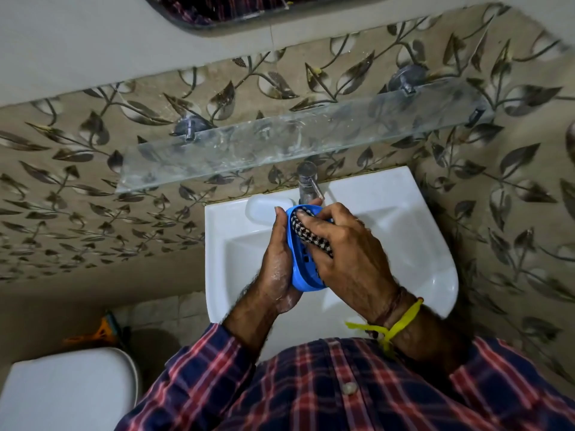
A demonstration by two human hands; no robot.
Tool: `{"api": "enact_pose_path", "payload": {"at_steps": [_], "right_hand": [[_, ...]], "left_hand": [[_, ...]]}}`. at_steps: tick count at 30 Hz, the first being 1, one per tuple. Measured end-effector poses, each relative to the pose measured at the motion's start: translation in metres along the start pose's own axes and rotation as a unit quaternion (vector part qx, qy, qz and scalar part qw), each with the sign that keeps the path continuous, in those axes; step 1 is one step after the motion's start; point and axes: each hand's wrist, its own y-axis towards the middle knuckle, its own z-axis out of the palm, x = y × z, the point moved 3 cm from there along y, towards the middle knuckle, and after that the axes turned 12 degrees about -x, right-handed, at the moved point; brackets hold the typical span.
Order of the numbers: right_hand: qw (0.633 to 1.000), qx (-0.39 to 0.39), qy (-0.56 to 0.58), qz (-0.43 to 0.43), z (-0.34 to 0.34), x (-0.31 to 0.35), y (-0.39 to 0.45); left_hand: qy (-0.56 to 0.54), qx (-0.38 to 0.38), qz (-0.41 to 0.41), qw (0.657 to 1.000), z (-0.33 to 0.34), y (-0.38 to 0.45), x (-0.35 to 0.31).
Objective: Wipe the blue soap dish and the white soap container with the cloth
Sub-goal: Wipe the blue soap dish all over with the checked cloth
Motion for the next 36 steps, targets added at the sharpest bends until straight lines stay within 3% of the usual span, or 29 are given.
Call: {"api": "enact_pose_path", "payload": {"at_steps": [8, 14, 22, 29, 36], "right_hand": [[0.996, 0.052, -0.038, -0.059, -0.001, 0.002, 0.0], [0.998, -0.001, -0.053, -0.037, 0.0, 0.002, 0.005], [0.987, 0.073, -0.097, -0.106, -0.002, 0.001, -0.003], [0.994, 0.026, -0.093, -0.046, -0.005, 0.0, 0.004], [0.982, 0.101, -0.105, -0.121, -0.005, 0.004, 0.001]], "left_hand": [[0.003, 0.01, -0.01, 1.0, 0.002, 0.003, -0.006], [0.001, 0.012, -0.03, 0.999, 0.005, 0.002, -0.004], [-0.001, 0.031, -0.028, 0.999, 0.0, 0.006, -0.007], [0.006, 0.019, -0.035, 0.999, 0.002, 0.006, -0.003], [0.003, 0.025, -0.032, 0.999, -0.001, 0.005, -0.011]]}}
